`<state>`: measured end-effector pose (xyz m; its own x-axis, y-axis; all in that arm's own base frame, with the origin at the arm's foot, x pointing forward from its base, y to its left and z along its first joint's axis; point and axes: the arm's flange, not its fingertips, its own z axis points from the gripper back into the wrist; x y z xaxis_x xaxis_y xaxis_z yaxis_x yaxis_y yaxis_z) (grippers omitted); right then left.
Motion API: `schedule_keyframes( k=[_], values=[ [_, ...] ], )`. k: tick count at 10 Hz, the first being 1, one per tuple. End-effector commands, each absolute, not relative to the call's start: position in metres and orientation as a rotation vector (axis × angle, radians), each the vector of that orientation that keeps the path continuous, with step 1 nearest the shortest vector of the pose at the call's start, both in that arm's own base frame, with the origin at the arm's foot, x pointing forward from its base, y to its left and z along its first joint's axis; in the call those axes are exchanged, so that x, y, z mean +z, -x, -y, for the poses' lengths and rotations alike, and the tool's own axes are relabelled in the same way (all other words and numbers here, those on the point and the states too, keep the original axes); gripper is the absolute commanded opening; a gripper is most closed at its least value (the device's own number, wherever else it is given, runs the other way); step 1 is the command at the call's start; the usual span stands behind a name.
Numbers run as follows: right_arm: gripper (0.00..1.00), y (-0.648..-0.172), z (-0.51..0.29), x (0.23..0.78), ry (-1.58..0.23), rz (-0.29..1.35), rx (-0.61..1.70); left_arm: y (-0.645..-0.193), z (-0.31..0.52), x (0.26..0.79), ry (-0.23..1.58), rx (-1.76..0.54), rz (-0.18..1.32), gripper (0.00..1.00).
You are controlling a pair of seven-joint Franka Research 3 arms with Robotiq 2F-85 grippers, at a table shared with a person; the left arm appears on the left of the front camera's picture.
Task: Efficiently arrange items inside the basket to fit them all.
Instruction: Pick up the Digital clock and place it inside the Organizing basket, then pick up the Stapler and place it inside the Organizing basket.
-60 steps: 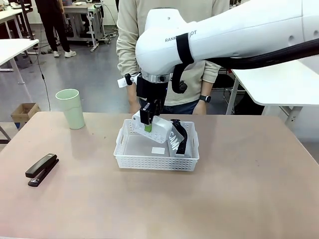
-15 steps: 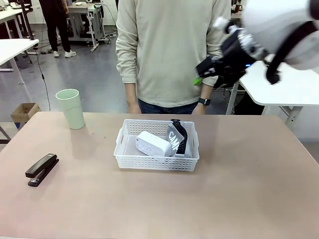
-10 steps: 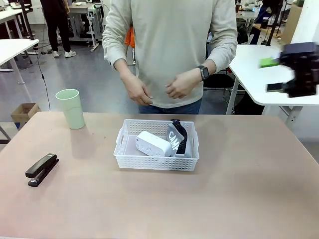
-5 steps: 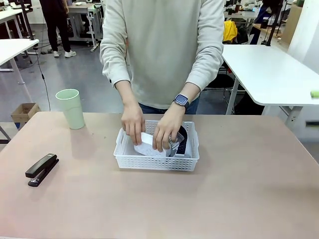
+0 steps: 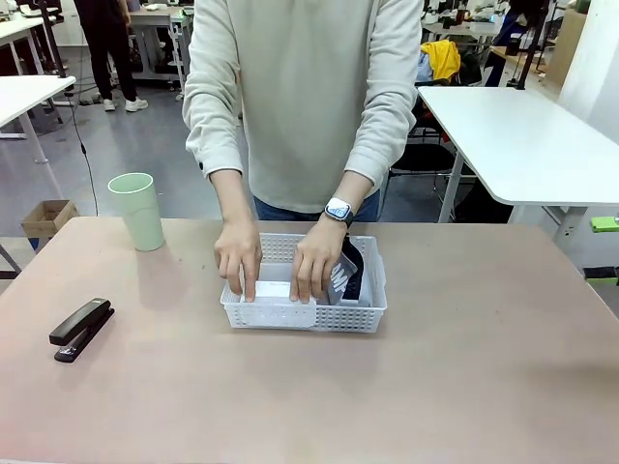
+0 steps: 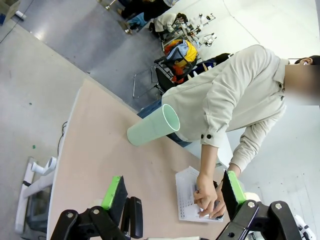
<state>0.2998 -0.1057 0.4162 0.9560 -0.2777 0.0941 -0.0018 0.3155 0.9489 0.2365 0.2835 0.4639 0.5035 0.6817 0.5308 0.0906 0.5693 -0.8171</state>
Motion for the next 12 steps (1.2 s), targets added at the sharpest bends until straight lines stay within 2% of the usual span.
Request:
schedule_keyframes(
  k=[1,12],
  values=[
    [1.0,-0.2963,0.1044,0.4287,-1.259,0.263,-0.201,-0.2373,-0.2842,0.4624,0.921,0.404,1.028,1.0],
    [1.0,-0.2963,0.1044,0.4287,-1.259,0.263,-0.201,-0.2373,-0.2842,0.4624,0.921,0.404,1.028,1.0]
  ],
)
